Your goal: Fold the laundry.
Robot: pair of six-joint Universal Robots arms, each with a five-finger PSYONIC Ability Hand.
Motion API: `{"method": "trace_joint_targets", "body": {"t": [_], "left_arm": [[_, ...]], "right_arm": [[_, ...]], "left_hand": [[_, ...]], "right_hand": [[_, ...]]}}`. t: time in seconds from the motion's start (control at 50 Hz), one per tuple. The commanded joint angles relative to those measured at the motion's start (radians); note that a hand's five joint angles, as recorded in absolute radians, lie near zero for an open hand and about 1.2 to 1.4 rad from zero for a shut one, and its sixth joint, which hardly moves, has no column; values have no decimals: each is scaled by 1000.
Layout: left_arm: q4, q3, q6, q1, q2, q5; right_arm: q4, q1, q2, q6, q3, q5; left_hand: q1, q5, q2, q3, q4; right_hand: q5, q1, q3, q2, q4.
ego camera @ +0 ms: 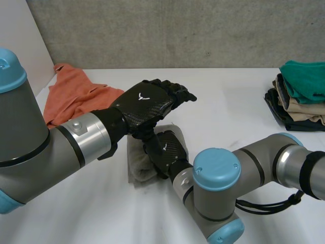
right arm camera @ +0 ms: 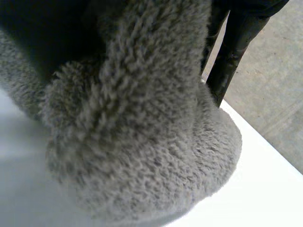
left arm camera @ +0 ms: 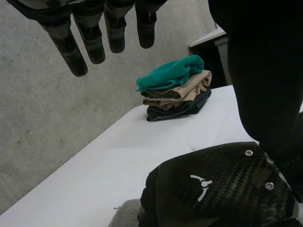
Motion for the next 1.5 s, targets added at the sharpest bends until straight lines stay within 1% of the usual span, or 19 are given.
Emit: {"method": "trace_joint_targets", "body": {"t": [0.02, 0.12, 0.24, 0.32, 0.38, 0.4, 0.46, 0.56, 0.62, 0.64, 0.7, 0.72, 0.88, 1.02, 1.08, 1.16, 1.24, 1.4, 1.5], "left_arm": [[0, -3, 0, 0, 2, -2], [0, -5, 0, 1, 12, -12], [0, -8, -1, 6, 20, -48], [0, -14, -3, 28, 46, -74], [4, -17, -9, 51, 63, -89], [6, -17, -12, 55, 64, -92], [8, -17, -32, 60, 66, -98], [27, -17, -66, 60, 64, -98], [34, -20, -75, 60, 64, -98], [34, -21, -75, 60, 64, -98], [35, -29, -75, 57, 64, -97], [35, -31, -75, 55, 64, -97], [38, -41, -75, 52, 52, -97], [76, -66, -73, 41, 45, -97], [84, -72, -75, 38, 32, -97], [84, -72, -76, 35, 25, -98], [86, -72, -76, 21, 23, -98], [87, -72, -76, 17, 23, -98], [87, -72, -76, 17, 23, -98]], "right_arm": [[9, -63, -12, 3, 3, -30], [3, -145, -68, -9, 34, -42], [11, -269, -81, -35, -10, -45], [-1, -352, -91, -121, -79, -83], [-9, -413, -97, -165, -162, -148], [-23, -438, -97, -171, -214, -184], [-69, -478, -95, -147, -302, -218], [-187, -591, -106, 8, -453, -244], [-227, -663, -112, 78, -493, -264], [-246, -718, -106, 115, -521, -295], [-277, -781, -94, 149, -541, -346], [-299, -820, -68, 173, -555, -393], [-368, -969, 92, 255, -590, -568], [-391, -1059, 277, 260, -570, -648], [-394, -1093, 294, 241, -534, -677], [-397, -1131, 273, 232, -477, -725], [-397, -1145, 204, 247, -431, -757], [-392, -1150, 137, 293, -440, -760], [-379, -1165, 133, 304, -451, -748]], "left_hand": [[21, -3, 15, 9, 15], [18, -6, 12, 6, 12], [18, -6, 12, 6, 12], [21, -3, 15, 9, 15], [21, -3, 15, 9, 15], [21, -3, 15, 9, 15], [21, -3, 15, 9, 15], [24, 0, 18, 12, 18], [27, 3, 21, 15, 21], [24, 0, 18, 12, 18], [24, 0, 18, 12, 18], [24, 0, 18, 12, 18], [24, 0, 18, 12, 18], [27, 3, 21, 15, 21], [33, 8, 27, 21, 27], [33, 8, 27, 21, 27], [33, 8, 27, 21, 27], [33, 8, 27, 21, 27], [30, 6, 24, 18, 24]], "right_hand": [[516, 594, 436, 433, 443], [536, 614, 456, 454, 464], [563, 640, 483, 480, 490], [618, 696, 538, 536, 546], [619, 696, 538, 536, 546], [619, 696, 538, 536, 546], [613, 690, 533, 530, 540], [613, 690, 533, 530, 540], [613, 690, 533, 530, 540], [613, 690, 533, 530, 540], [613, 690, 533, 530, 540], [610, 688, 530, 527, 537], [595, 673, 515, 513, 522], [604, 682, 524, 521, 531], [610, 688, 530, 527, 537], [613, 690, 533, 530, 540], [613, 690, 533, 530, 540], [601, 679, 521, 519, 528], [601, 679, 521, 519, 528]]}}
